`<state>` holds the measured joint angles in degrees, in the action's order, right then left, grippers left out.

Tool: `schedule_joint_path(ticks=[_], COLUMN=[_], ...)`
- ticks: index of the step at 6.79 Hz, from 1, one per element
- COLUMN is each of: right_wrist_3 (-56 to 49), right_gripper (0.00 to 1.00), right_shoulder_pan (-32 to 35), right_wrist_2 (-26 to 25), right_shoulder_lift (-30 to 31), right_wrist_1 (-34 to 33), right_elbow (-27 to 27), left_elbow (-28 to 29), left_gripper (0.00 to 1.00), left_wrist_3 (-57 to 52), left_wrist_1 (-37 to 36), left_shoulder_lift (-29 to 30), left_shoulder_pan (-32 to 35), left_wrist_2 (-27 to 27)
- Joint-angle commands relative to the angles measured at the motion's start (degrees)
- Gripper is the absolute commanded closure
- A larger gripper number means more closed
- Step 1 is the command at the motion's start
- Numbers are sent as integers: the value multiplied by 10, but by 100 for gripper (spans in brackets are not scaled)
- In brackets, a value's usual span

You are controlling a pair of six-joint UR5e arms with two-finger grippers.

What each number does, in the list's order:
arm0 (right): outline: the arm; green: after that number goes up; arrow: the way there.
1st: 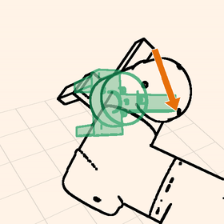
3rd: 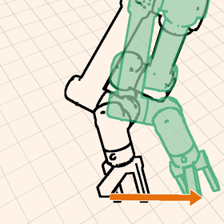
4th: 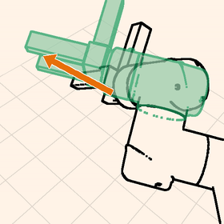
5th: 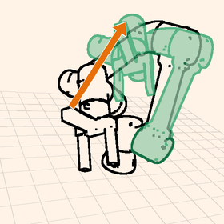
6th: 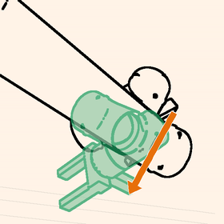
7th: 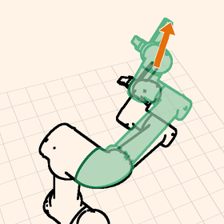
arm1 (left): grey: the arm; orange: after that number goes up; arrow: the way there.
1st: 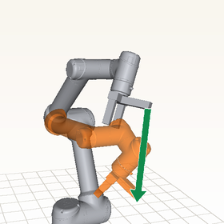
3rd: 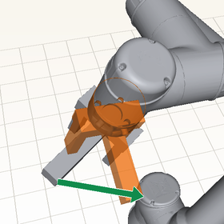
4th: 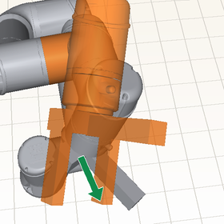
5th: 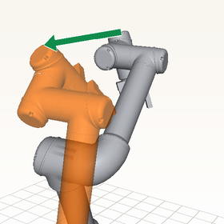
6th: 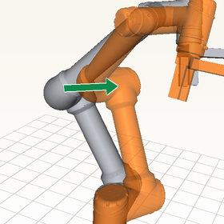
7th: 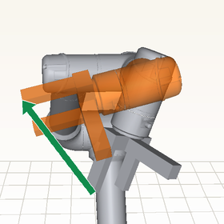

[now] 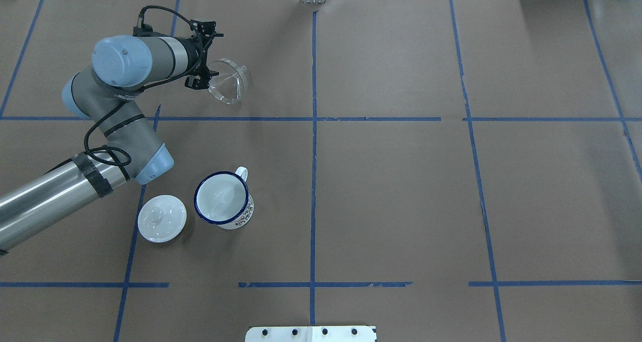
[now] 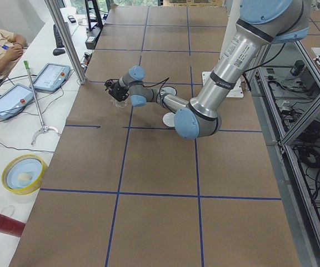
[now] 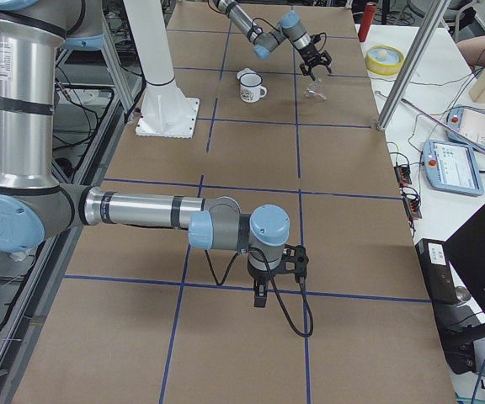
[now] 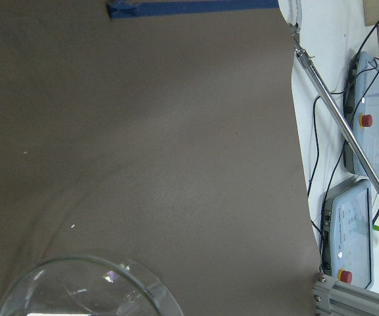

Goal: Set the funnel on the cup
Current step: 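Lower the left gripper and grasp the glass funnel's rim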

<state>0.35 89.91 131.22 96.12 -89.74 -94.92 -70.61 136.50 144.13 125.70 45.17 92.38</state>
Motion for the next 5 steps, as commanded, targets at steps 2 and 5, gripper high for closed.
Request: schedule_joint_path(ticks=[2, 5], right_wrist_3=[0, 0], right_gripper=[0, 0], right_shoulder_pan=[0, 0], right_wrist_2=[0, 0], right_shoulder_lift=[0, 0], right_wrist_1=[0, 0], right_elbow=[1, 0], left_elbow=[1, 1], left_gripper=[58, 86], left_wrist_3=[0, 0], left_wrist_1=[0, 0], left_shoulder_lift=[5, 5], left_shoulder_pan=[-1, -3], left_wrist_2=[0, 0])
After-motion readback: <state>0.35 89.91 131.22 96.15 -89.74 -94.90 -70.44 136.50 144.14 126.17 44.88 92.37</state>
